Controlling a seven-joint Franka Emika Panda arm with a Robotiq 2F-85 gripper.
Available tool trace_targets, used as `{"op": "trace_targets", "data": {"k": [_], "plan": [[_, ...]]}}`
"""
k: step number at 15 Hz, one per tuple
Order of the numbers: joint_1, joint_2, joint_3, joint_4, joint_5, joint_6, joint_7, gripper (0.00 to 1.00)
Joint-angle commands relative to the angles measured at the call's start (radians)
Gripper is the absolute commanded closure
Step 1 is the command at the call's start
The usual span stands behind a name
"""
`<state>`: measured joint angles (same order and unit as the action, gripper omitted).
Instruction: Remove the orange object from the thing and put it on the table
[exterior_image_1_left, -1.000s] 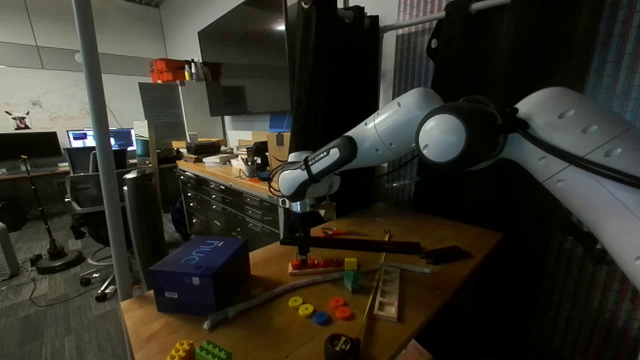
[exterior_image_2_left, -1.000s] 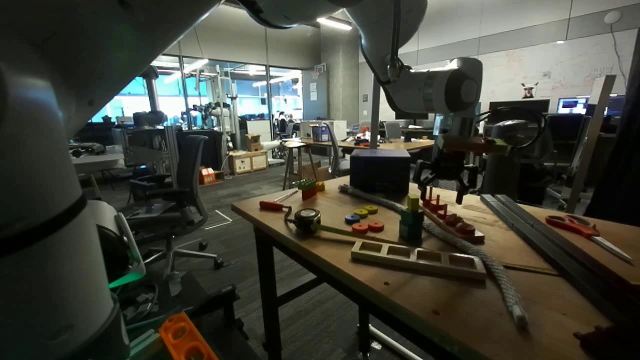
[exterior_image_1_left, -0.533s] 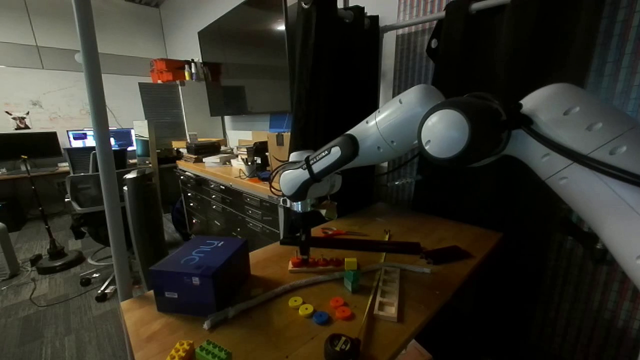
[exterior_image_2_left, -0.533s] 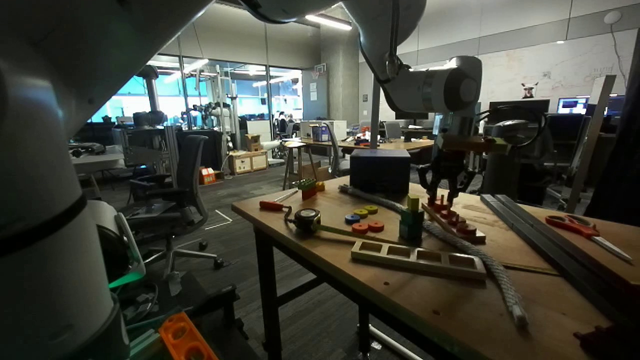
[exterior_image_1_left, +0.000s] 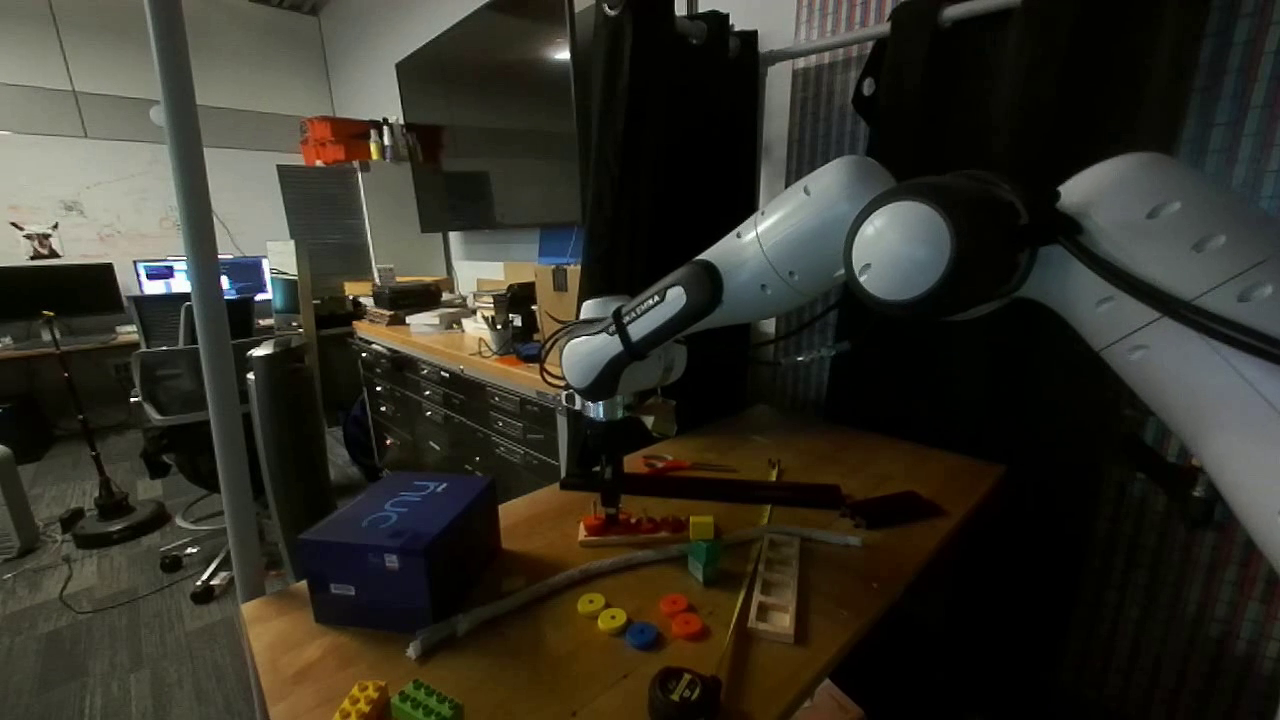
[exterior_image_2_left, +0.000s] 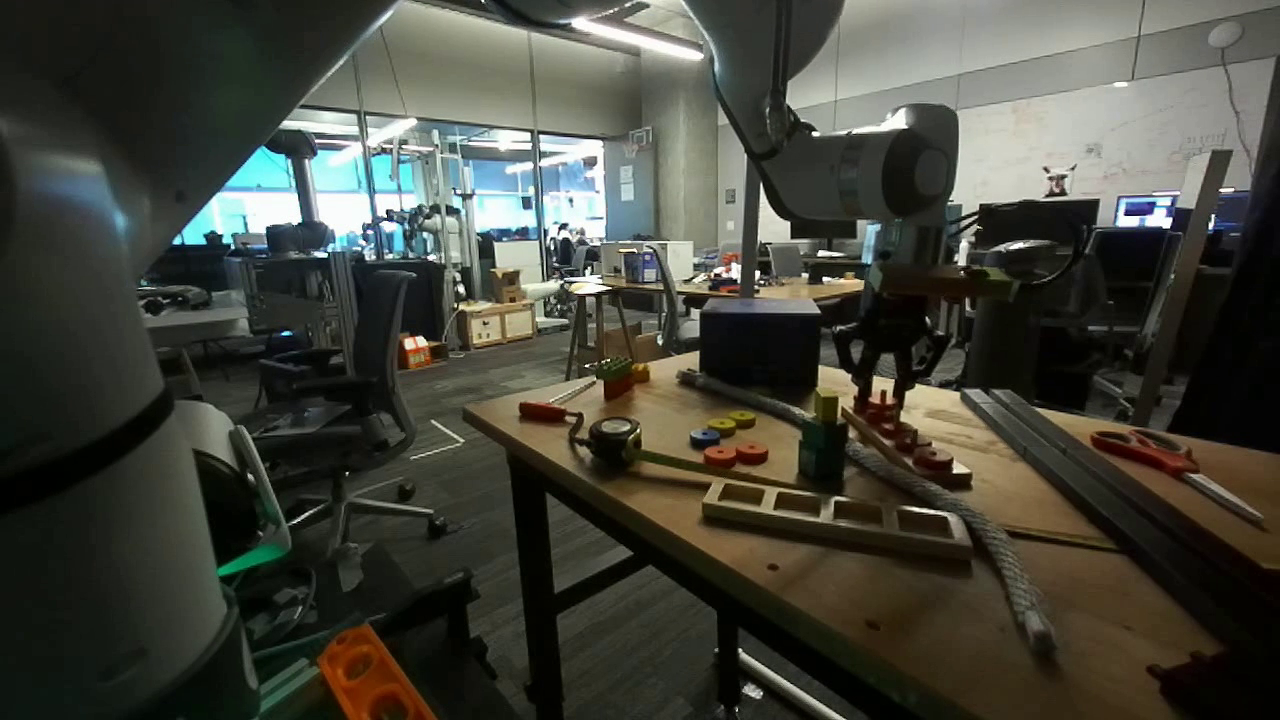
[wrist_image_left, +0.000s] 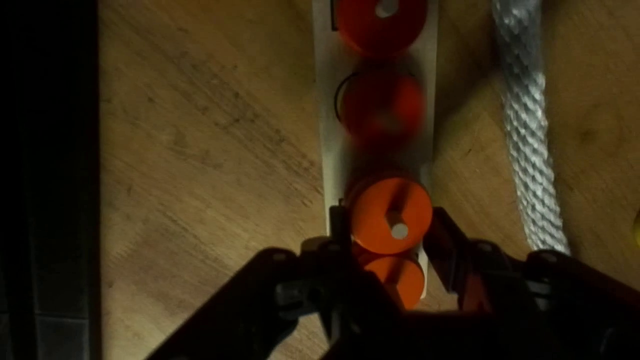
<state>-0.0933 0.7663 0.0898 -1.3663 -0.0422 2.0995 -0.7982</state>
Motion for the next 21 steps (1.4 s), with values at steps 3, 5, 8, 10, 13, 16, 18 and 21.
{"op": "trace_targets", "data": {"k": [3,5,8,10,13,16,18,21], "plan": [[0.017,-0.092,-0.01,-0.084,-0.03,0.021,0.047,0.76],[0.022,-0.114,-0.007,-0.101,-0.03,0.017,0.058,0.76],[0.036,-0.15,-0.004,-0.137,-0.031,0.019,0.081,0.76],[0.05,-0.182,0.0,-0.177,-0.031,0.022,0.103,0.76],[0.069,-0.234,0.008,-0.254,-0.024,0.029,0.144,0.77],[0.082,-0.286,0.016,-0.338,-0.018,0.036,0.189,0.77],[0.086,-0.316,0.021,-0.392,-0.015,0.045,0.209,0.77],[0.082,-0.345,0.027,-0.454,-0.008,0.049,0.223,0.77]]}}
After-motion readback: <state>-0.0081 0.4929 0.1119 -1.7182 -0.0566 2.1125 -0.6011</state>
